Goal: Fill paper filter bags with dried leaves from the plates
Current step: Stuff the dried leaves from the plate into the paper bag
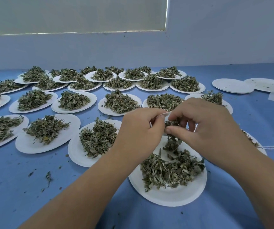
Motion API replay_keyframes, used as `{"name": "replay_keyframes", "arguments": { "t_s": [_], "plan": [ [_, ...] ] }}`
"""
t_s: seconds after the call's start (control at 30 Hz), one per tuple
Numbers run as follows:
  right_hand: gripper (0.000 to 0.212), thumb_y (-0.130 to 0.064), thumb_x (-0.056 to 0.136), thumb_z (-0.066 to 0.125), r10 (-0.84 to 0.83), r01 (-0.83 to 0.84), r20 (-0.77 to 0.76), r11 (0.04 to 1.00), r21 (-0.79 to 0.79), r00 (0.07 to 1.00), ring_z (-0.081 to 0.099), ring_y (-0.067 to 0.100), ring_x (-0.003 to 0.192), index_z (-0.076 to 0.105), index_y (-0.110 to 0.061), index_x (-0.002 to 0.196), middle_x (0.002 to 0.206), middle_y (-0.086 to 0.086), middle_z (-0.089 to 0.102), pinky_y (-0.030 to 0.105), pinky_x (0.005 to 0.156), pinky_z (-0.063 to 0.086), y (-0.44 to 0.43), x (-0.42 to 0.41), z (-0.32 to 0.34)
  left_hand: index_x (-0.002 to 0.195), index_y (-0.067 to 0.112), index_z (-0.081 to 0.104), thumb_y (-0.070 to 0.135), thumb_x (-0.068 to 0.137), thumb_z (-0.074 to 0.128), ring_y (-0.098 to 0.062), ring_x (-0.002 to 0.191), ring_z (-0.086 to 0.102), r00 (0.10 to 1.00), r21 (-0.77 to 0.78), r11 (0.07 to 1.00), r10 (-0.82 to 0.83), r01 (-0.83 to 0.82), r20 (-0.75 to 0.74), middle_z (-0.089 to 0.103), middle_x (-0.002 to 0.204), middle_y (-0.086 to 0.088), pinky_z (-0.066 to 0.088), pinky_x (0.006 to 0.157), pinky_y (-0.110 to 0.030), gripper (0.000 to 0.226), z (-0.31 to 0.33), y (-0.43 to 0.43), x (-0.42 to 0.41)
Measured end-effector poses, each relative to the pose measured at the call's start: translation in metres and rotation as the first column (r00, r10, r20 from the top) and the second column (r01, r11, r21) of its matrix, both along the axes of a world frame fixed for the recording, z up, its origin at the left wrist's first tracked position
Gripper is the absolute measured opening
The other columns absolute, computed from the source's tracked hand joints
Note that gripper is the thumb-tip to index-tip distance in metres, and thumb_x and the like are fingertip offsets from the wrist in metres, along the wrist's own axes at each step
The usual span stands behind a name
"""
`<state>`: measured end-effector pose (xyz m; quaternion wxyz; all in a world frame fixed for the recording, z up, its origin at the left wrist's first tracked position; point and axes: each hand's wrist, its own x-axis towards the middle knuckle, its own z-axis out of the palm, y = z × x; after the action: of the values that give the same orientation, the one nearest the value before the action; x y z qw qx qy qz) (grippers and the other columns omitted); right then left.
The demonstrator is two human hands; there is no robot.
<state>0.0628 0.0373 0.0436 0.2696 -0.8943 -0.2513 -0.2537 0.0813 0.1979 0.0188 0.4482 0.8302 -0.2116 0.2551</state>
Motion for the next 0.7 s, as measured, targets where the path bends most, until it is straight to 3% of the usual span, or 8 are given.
{"name": "replay_keyframes", "arguments": {
  "t_s": [0.07, 0.23, 0.37, 0.43, 0.5, 0.63, 0.7],
  "plan": [
    [0.015, -0.033, 0.074, 0.073, 0.012, -0.012, -0.005, 1.000, 0.025, 1.000, 0.050, 0.002, 0.071, 0.071, -0.025, 0.086, 0.078, -0.014, 0.052, 0.012, 0.066, 0.038, 0.0007, 0.0004, -0.0007, 0.084, 0.019, 0.075, 0.011, 0.090, 0.057, -0.010, 0.066, 0.054, 1.000, -0.016, 1.000, -0.010, 0.010, -0.006, 0.060, 0.066, 0.005, 0.038, 0.055, -0.014, 0.021, 0.0000, 0.0000, 0.0004],
    [0.017, -0.035, 0.075, 0.070, -0.011, 0.012, -0.004, 0.998, 0.061, 1.000, 0.057, 0.006, 0.077, 0.058, -0.028, 0.085, 0.079, -0.017, 0.055, 0.015, 0.068, 0.045, 0.0010, -0.0010, -0.0017, 0.094, 0.020, 0.077, 0.011, 0.091, 0.059, 0.007, 0.060, 0.055, 0.997, -0.048, 0.999, -0.011, 0.007, -0.077, 0.059, 0.063, 0.019, 0.035, 0.056, -0.003, 0.021, 0.0025, 0.0009, -0.0015],
    [0.013, -0.021, 0.078, 0.075, -0.037, 0.040, 0.064, 0.998, -0.048, 0.997, 0.052, 0.002, 0.064, 0.063, -0.023, 0.076, 0.070, -0.014, 0.057, 0.014, 0.059, 0.040, 0.0021, -0.0001, -0.0028, 0.092, 0.020, 0.078, 0.009, 0.092, 0.056, 0.007, 0.058, 0.053, 0.993, -0.028, 0.999, -0.047, 0.044, -0.104, 0.056, 0.056, 0.022, 0.034, 0.053, -0.002, 0.025, 0.0046, 0.0014, -0.0037],
    [0.007, -0.019, 0.081, 0.074, -0.015, 0.022, 0.074, 0.995, -0.096, 0.997, 0.051, 0.004, 0.064, 0.068, -0.021, 0.079, 0.070, -0.011, 0.060, 0.022, 0.058, 0.044, 0.0040, -0.0007, -0.0036, 0.091, 0.022, 0.078, 0.008, 0.092, 0.055, 0.007, 0.060, 0.053, 0.992, -0.008, 0.998, -0.063, 0.063, -0.112, 0.057, 0.058, 0.026, 0.034, 0.054, -0.003, 0.026, 0.0052, 0.0012, -0.0045],
    [0.005, -0.024, 0.084, 0.066, 0.012, -0.008, 0.058, 0.997, -0.082, 0.998, 0.054, 0.006, 0.069, 0.071, -0.022, 0.082, 0.073, -0.012, 0.063, 0.025, 0.061, 0.046, 0.0039, -0.0018, -0.0027, 0.092, 0.022, 0.078, 0.008, 0.092, 0.056, 0.008, 0.057, 0.053, 0.989, -0.020, 0.998, -0.069, 0.067, -0.130, 0.059, 0.057, 0.025, 0.034, 0.053, -0.003, 0.026, 0.0057, 0.0015, -0.0045],
    [0.010, -0.034, 0.085, 0.061, 0.018, -0.024, 0.076, 0.997, 0.072, 0.997, 0.051, -0.005, 0.083, 0.067, -0.027, 0.089, 0.086, -0.016, 0.061, 0.008, 0.073, 0.036, -0.0020, -0.0035, 0.0012, 0.092, 0.027, 0.077, 0.014, 0.093, 0.056, 0.001, 0.043, 0.047, 0.974, -0.107, 0.994, -0.050, 0.026, -0.222, 0.061, 0.054, 0.012, 0.031, 0.044, -0.007, 0.025, 0.0054, 0.0033, -0.0023],
    [0.023, -0.051, 0.080, 0.061, -0.024, 0.019, 0.045, 0.993, 0.113, 0.999, 0.050, -0.004, 0.087, 0.057, -0.032, 0.094, 0.093, -0.018, 0.054, 0.006, 0.074, 0.035, -0.0047, -0.0041, 0.0004, 0.089, 0.031, 0.075, 0.016, 0.093, 0.056, -0.004, 0.040, 0.039, 0.967, -0.168, 0.986, -0.045, 0.002, -0.251, 0.059, 0.052, 0.007, 0.029, 0.042, -0.012, 0.024, 0.0065, 0.0047, -0.0016]
  ]
}}
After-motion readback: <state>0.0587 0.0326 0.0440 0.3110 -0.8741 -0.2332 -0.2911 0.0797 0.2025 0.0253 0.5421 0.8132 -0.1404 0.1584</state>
